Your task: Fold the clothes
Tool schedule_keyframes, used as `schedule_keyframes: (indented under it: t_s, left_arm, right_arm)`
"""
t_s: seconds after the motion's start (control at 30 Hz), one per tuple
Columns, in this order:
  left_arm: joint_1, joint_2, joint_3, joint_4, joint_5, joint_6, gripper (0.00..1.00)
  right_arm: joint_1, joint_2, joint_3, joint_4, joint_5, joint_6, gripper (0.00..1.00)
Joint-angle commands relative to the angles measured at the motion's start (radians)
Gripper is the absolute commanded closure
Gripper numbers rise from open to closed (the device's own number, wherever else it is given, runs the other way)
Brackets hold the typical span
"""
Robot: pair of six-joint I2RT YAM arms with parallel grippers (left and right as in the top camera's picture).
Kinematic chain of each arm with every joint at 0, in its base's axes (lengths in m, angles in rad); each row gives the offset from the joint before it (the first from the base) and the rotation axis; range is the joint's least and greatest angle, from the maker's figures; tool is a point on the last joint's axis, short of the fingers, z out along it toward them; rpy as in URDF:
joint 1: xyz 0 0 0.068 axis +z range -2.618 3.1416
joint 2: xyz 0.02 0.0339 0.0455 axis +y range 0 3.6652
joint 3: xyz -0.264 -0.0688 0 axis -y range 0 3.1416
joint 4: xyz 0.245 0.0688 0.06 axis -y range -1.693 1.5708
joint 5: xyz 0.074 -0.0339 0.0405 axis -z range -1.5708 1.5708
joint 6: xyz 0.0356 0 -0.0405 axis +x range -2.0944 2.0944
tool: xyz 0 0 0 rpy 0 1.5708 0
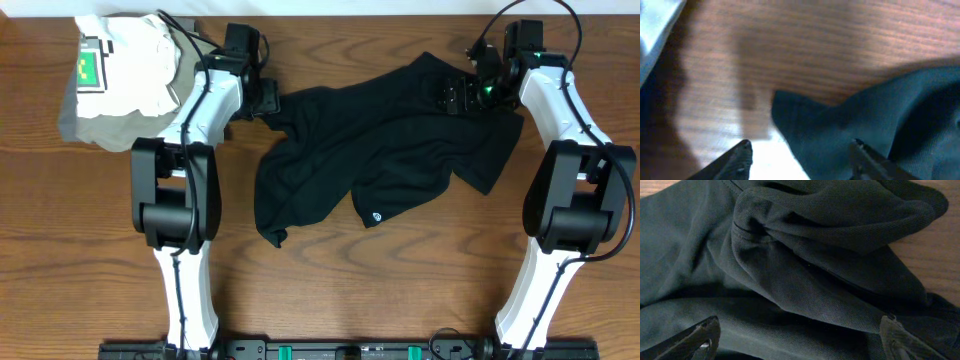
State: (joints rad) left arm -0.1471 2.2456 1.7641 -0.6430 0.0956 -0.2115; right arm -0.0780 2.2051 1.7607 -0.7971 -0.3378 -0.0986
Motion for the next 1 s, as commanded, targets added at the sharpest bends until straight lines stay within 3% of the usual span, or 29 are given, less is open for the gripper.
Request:
schedule_keyframes:
  t_s: [0.0,0.37,0.47,0.63,0.97]
  left_arm:
    - [0.002,0.033,0.007,0.023,0.01,-0.001,0.4]
    - [0.002,0.106,0.007,0.103,0.009,-0.011,0.41]
    - [0.002,0.109,0.007,0.121,0.005,-0.011,0.53]
    - [0.002,0.109,0.007,0.126,-0.002,-0.011,0.94]
    - [0.005,-0.011,0.007,0.03,-0.014,-0.011,0.94]
  right_arm:
    - [0.006,-0.038,0.011,-0.003,-0.01,-0.015,0.01]
    - [0.006,-0.038,0.011,-0.003,-0.01,-0.015,0.01]
    - [0.006,-0.038,0.011,0.0,-0.009,-0.015,0.01]
    - [0.006,-0.038,0.011,0.034,-0.006,-0.015,0.08]
    - [0.006,-0.04,0.011,0.263,0.159,-0.022,0.04]
